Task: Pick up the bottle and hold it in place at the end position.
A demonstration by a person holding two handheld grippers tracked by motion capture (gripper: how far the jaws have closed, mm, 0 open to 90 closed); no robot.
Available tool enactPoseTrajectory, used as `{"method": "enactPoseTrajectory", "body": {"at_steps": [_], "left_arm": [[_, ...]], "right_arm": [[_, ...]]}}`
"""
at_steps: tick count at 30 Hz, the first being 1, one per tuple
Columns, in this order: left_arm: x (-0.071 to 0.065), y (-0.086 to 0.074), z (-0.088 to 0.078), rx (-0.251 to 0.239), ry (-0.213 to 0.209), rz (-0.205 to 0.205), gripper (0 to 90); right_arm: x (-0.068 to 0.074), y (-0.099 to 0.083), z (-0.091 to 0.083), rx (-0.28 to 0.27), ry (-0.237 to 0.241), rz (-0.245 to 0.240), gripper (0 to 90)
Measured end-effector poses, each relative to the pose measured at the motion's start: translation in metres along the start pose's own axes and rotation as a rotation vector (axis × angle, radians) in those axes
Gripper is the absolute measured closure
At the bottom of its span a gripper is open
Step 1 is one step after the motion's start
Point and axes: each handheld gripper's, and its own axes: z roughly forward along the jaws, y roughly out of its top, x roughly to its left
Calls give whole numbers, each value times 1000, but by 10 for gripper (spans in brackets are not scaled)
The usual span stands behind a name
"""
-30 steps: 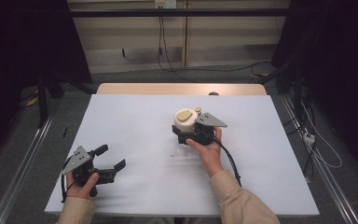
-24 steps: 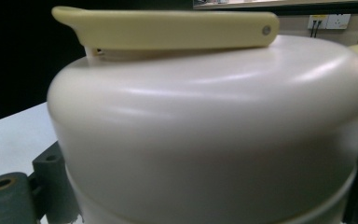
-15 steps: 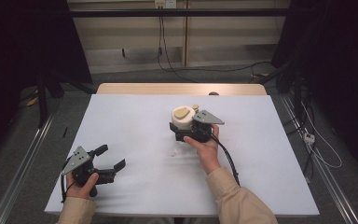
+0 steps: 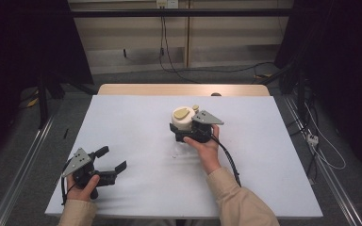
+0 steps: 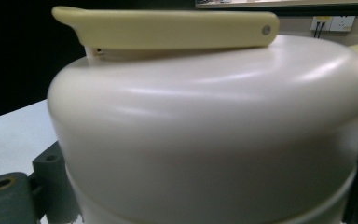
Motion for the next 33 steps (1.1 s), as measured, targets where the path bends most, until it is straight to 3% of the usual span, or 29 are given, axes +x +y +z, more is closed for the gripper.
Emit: {"method": "enactPoseTrajectory", "body": {"at_steps": [33], "left_arm": [[-1,-2,0,7,8,-1,45]], "right_arm": [[-5,-3,15,6,-9,4,67]]}}
